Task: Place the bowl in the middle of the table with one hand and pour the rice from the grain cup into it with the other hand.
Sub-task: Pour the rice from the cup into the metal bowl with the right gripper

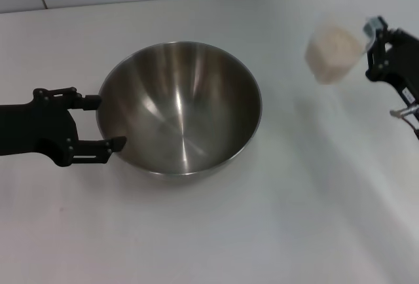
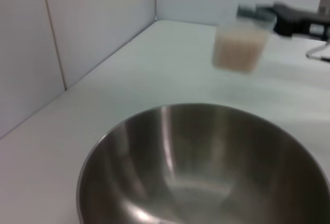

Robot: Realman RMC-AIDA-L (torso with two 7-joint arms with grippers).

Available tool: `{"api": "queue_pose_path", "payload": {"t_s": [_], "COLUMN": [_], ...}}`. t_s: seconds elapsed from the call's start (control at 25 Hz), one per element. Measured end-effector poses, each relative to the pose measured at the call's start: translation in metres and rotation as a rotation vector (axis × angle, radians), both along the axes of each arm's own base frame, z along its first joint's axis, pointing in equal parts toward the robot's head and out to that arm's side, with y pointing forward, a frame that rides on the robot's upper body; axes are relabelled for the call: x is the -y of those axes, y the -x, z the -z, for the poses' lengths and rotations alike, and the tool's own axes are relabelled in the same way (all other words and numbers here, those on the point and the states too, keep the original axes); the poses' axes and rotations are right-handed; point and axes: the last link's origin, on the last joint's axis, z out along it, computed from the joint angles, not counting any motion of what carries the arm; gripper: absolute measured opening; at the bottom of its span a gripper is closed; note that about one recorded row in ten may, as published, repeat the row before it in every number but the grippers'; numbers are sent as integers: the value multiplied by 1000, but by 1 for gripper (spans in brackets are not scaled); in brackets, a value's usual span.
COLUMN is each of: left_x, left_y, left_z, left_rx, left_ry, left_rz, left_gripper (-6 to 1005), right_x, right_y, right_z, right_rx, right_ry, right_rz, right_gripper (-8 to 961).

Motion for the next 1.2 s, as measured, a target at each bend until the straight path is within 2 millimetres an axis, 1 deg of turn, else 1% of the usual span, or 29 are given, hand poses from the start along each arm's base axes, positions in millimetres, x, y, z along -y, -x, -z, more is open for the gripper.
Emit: {"api": "queue_pose_path", "payload": {"t_s": [0.04,0.08,0.16,0.36,0.4,0.44,0.48,0.56,0.6,0.64,0.68,0.84,1.04,1.2], "left_x": [0,0,0,0,0,0,0,0,0,0,0,-1,-1,-1], "left_y": [0,0,0,-2,-2,-2,-2,-3,-3,-3,-3,-5,-6,-7], "left_z": [1,1,1,-1,-1,-2,-2,-3,-3,-3,-3,-3,-3,-3], "left_rx": [-6,-7,-9,-11,-12,-15,-19,-27,-29,-31,-32,-31,-31,-32], "left_ry": [2,3,5,6,6,6,5,3,2,2,2,6,11,11], "left_rz": [-1,-1,-3,-3,-3,-3,-3,-1,-1,-1,0,1,4,5], "left_gripper": [834,834,834,834,834,834,834,834,834,834,834,834,834,834], "right_x": [-8,-8,-15,-21,-20,-19,-19,-18,-18,-16,-16,-9,-3,-2], "right_y": [14,14,30,71,79,91,91,102,106,113,113,122,125,124], "right_z": [-2,-2,2,23,29,40,40,52,59,69,69,86,91,97], "right_rx": [11,11,58,267,342,478,478,631,716,867,867,1205,1349,1511], "right_ry": [-27,-27,-62,-174,-212,-269,-269,-322,-346,-393,-393,-532,-614,-687], "right_rz": [-62,-62,-131,-268,-292,-326,-326,-352,-365,-397,-397,-474,-555,-612], "right_gripper": [17,17,17,16,16,16,16,16,16,16,16,15,15,15]}}
